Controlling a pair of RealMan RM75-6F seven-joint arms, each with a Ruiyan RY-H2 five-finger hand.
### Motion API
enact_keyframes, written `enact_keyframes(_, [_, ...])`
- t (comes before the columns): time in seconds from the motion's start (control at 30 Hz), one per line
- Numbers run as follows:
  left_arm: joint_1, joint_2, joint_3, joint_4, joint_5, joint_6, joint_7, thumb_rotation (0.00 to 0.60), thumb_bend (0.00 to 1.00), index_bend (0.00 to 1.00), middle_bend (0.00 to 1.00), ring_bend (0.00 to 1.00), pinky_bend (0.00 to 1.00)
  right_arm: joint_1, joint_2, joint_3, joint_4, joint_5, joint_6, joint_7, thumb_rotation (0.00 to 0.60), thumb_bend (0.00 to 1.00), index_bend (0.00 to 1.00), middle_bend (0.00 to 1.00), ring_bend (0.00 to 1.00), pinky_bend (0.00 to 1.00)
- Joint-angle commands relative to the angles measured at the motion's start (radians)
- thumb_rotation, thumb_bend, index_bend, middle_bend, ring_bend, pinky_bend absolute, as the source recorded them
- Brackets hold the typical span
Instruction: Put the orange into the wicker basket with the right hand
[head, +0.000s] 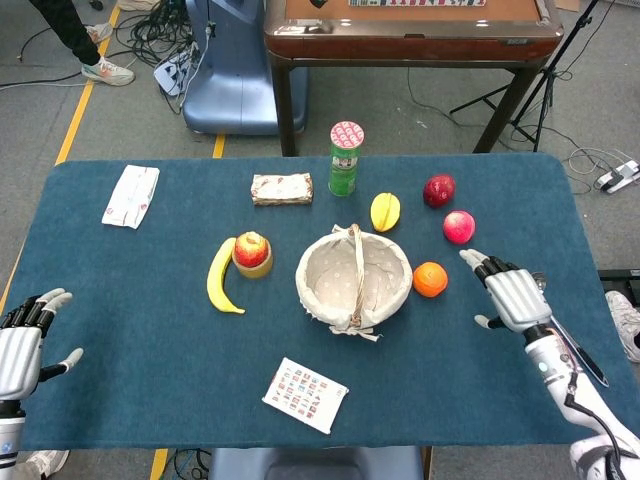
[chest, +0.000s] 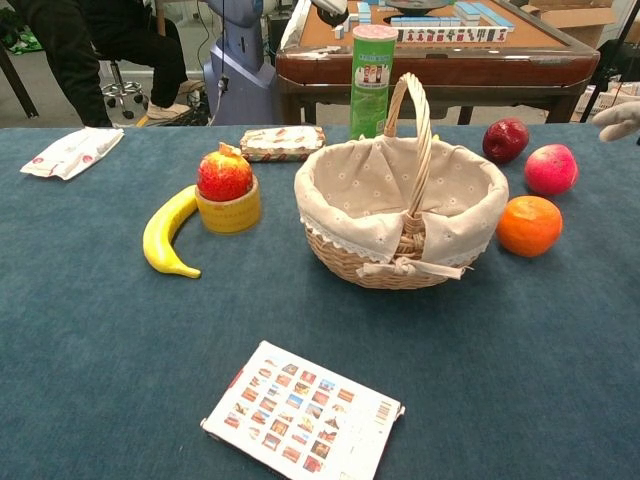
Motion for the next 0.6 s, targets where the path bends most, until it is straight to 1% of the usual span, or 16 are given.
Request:
enact_keyframes(0.03, [0.004, 0.001, 0.001, 0.001, 0.000, 0.004, -0.001, 0.600, 0.17, 0.26, 0.19, 0.17, 0.24, 0.055, -0.052, 0.012, 0.059, 0.038, -0.060, -0.014, 0.600, 0.04, 0.03, 0.12, 0.16, 0.34])
enact_keyframes(0.23, [0.011, 0.002, 0.002, 0.002, -0.002, 0.012, -0.002, 0.600, 0.17, 0.26, 0.19, 0.17, 0.24, 0.116, -0.130, 0.019, 0.159, 0.072, -0.119, -0.008, 0.600, 0.04, 0.03, 0.13, 0.16, 0.34])
enact_keyframes(0.47, [0.017, 0.006, 0.002, -0.003, -0.003, 0.018, -0.005, 0.600, 0.17, 0.26, 0.19, 0.17, 0.24, 0.169, -0.211, 0.014, 0.271, 0.086, -0.172, 0.021, 0.600, 0.04, 0.03, 0.16, 0.16, 0.34])
enact_keyframes(0.6, [0.018, 0.008, 0.001, -0.005, -0.004, 0.019, -0.004, 0.600, 0.17, 0.26, 0.19, 0.17, 0.24, 0.190, -0.248, 0.011, 0.323, 0.080, -0.185, 0.046, 0.600, 0.06, 0.07, 0.20, 0.19, 0.34])
